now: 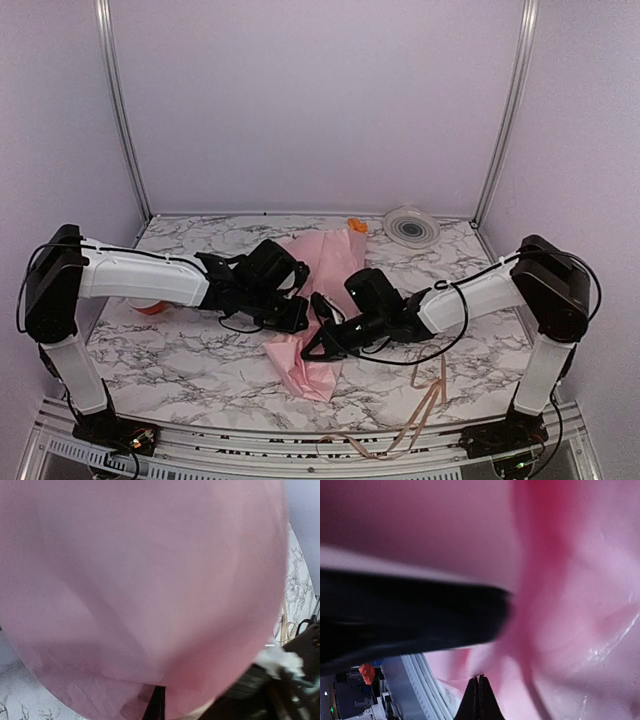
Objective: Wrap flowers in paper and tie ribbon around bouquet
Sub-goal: Fold the two-thirds-folded wrapping paper at the center of the board.
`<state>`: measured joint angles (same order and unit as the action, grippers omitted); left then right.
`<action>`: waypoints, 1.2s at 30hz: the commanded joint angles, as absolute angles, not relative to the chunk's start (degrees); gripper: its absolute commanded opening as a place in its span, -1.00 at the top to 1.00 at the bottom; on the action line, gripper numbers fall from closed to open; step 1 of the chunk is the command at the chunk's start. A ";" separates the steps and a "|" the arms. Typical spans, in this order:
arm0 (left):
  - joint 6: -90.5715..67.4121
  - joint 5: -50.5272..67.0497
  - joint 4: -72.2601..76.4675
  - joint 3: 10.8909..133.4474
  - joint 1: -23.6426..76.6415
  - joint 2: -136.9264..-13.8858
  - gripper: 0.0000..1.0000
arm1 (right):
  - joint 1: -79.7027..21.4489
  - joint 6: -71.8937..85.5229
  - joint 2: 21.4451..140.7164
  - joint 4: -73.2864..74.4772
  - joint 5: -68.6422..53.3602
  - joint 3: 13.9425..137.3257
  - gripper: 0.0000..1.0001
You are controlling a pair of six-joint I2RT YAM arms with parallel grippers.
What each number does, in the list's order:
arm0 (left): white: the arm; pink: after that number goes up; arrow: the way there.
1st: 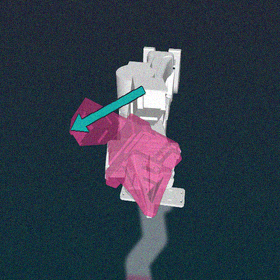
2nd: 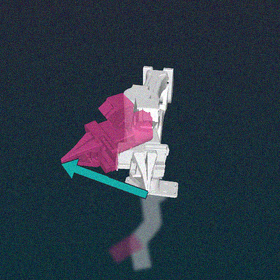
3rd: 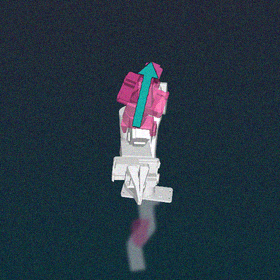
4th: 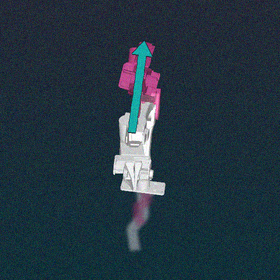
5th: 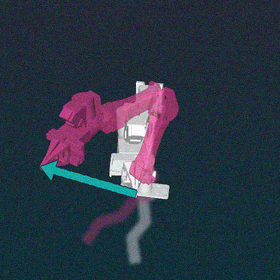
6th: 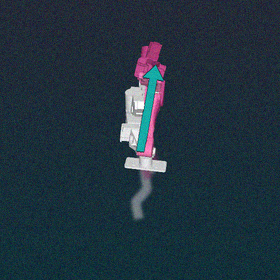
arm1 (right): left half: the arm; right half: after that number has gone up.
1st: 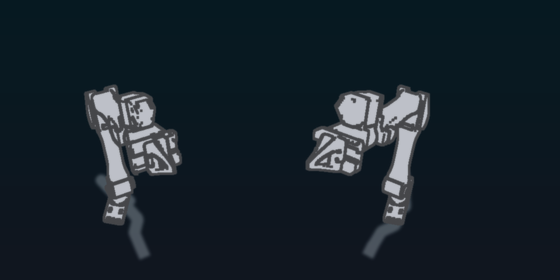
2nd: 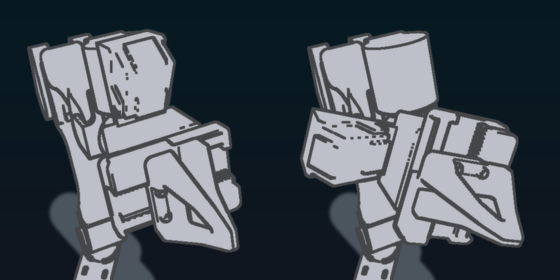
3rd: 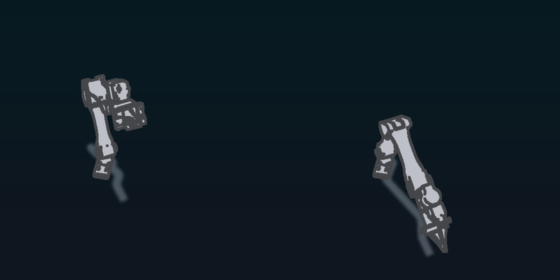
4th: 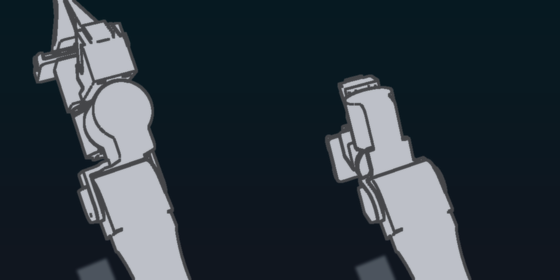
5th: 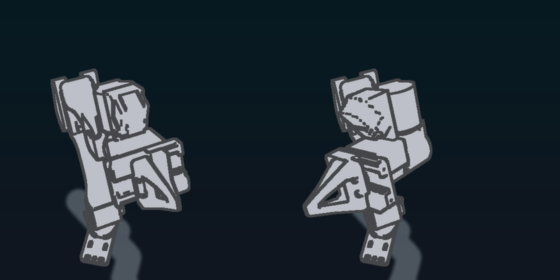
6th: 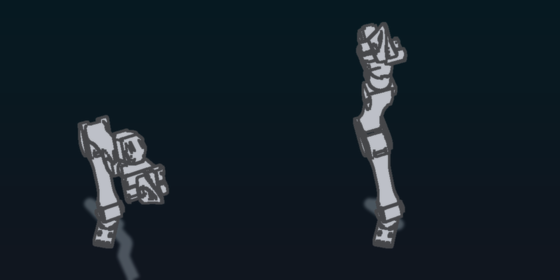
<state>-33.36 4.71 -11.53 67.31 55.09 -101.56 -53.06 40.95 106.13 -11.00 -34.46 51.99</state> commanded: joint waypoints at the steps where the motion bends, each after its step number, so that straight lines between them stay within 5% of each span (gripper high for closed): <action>1: -32.22 7.32 -15.18 66.57 54.30 -103.80 1.00 | -52.10 44.26 99.72 -16.17 -32.77 53.36 1.00; 6: -31.57 7.84 -15.39 67.87 54.14 -105.44 1.00 | -50.22 41.71 94.93 -4.31 -28.51 53.93 1.00; 13: -31.10 7.31 -17.19 70.21 54.20 -105.32 1.00 | -40.89 29.08 94.18 10.45 -24.57 52.83 0.69; 27: -29.13 8.56 -24.66 82.70 56.26 -108.22 1.00 | -40.26 29.36 111.06 -5.34 -38.09 56.06 0.73; 36: -28.70 16.30 -25.03 87.97 56.22 -116.89 1.00 | -38.54 34.68 110.02 -10.28 -39.62 55.28 0.74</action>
<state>-30.09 11.42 -22.55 86.19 56.40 -113.25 -39.77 31.38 111.50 -5.96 -38.59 55.24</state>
